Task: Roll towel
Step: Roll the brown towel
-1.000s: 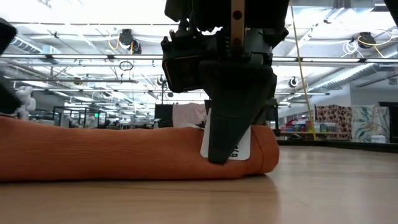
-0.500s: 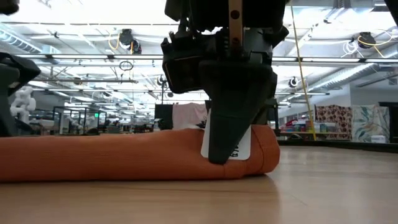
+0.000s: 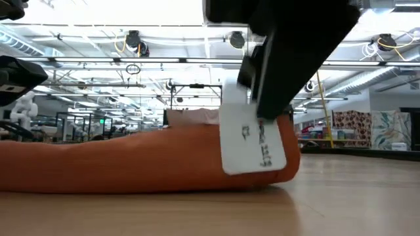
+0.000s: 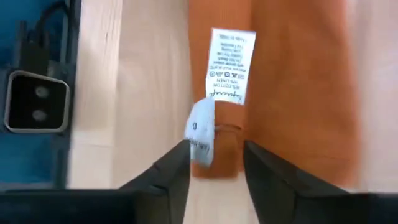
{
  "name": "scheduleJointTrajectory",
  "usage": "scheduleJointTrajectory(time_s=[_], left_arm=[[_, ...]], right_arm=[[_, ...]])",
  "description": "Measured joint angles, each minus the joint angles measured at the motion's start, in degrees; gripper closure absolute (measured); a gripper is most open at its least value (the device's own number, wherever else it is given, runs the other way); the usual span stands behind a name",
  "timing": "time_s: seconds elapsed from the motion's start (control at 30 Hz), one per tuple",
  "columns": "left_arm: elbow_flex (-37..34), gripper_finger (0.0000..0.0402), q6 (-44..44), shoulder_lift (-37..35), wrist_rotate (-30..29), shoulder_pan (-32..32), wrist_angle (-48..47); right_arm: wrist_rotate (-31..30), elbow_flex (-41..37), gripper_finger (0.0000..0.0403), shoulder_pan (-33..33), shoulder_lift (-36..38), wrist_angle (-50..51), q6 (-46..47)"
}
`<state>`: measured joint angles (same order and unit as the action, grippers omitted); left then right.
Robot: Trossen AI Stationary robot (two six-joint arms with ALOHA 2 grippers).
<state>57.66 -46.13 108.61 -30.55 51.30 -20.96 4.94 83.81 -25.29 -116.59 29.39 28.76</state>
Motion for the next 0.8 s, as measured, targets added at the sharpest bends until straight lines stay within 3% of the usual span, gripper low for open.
scheduleJointTrajectory(time_s=[0.27, 0.53, 0.8], left_arm=[[-0.1, 0.0377, 0.0, -2.9, 6.2, -2.1, -0.8], [-0.1, 0.0373, 3.6, -3.1, 12.2, -6.7, 0.3], [-0.1, 0.0373, 6.5, -3.1, 13.9, -9.5, 0.8]], right_arm=[[-22.5, 0.1, 0.0206, -9.8, 0.2, -8.4, -6.9], [-30.7, 0.1, 0.0151, -12.1, -4.6, -12.6, -10.5], [-38.3, 0.1, 0.0147, -11.8, -6.2, -6.3, -10.5]])
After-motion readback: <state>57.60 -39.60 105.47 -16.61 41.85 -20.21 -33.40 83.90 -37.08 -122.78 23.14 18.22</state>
